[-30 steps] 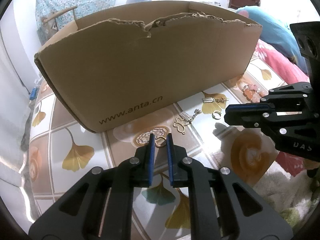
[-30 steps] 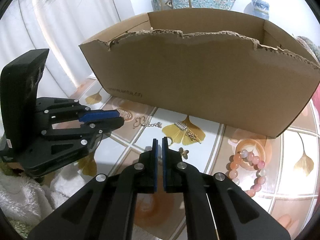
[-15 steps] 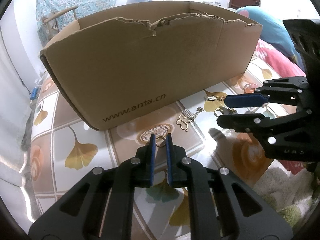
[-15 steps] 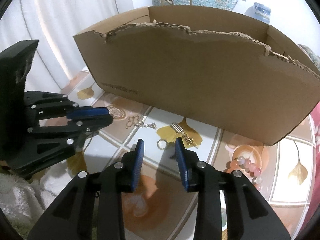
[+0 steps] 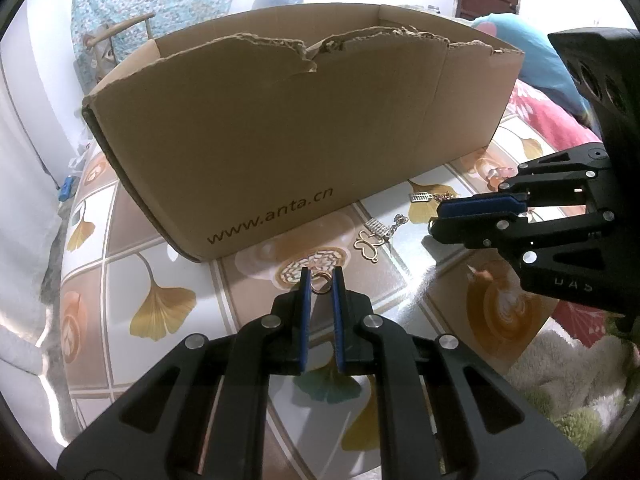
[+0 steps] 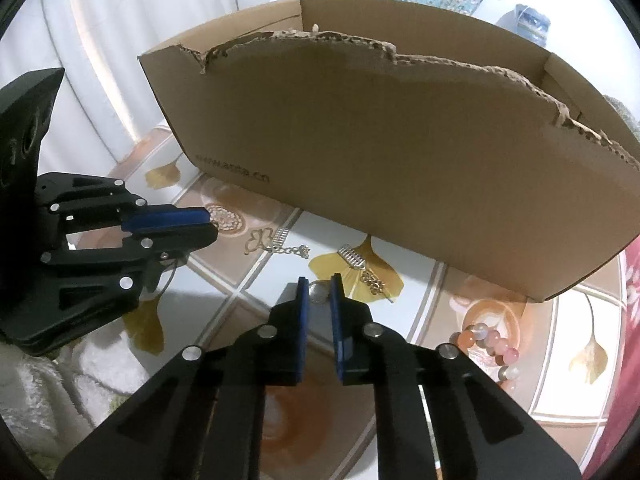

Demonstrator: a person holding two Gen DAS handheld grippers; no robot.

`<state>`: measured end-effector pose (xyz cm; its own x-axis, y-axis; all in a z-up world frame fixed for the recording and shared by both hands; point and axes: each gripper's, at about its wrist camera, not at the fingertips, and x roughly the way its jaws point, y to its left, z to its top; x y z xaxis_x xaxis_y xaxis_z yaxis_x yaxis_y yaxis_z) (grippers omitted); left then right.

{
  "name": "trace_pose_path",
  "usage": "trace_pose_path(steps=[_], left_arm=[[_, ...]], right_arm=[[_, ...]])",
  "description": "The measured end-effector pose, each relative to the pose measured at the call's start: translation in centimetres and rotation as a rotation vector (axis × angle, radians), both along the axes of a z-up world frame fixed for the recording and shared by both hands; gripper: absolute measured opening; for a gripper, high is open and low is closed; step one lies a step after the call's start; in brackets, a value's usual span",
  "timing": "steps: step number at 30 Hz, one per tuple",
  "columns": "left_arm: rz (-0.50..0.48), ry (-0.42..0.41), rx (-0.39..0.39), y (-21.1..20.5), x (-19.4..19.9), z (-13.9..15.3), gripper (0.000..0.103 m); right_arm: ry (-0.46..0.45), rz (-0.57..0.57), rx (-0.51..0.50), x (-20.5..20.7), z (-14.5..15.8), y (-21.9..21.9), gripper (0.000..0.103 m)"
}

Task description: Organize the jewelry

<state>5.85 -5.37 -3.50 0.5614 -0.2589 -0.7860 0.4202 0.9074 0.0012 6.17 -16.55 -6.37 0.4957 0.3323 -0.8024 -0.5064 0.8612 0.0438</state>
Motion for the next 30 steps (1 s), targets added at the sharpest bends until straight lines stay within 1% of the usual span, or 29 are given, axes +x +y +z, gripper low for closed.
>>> trace_pose_path(steps=[11,18,21,24,28,30], left_arm=[[-0.003,-0.015,0.0,0.2,-0.1,0.5,0.009],[0.002,-0.04,0.003,0.2,-0.6,1.1,0.009],[0.003,-0.063,0.004,0.2,-1.2,1.8,0.009],[-0.002,-0.094,-0.004,0.1,-1.6,3.0,0.009],[-0.021,-0.153,-0.067,0.1,-2.0,5.8,0.009],[-0.038,-0.201,-0.102,0.2,-2.0,7.8,0.009]], right_arm=[[0.001,-0.014,0.037,0.1,0.8,-1.6,0.011],[-0.029,-0.022,0.047,-0.5,1.8,-2.4,0.011],[-0.052,-0.023,0.068,-1.2,2.6,-2.9,0.01],[-0.081,-0.018,0.086,-1.7,3.8,-3.3,0.01],[-0.129,0.005,0.15,-2.4,6.4,-4.0,0.01],[-0.16,0.028,0.197,-2.5,8.4,-4.6,0.01]])
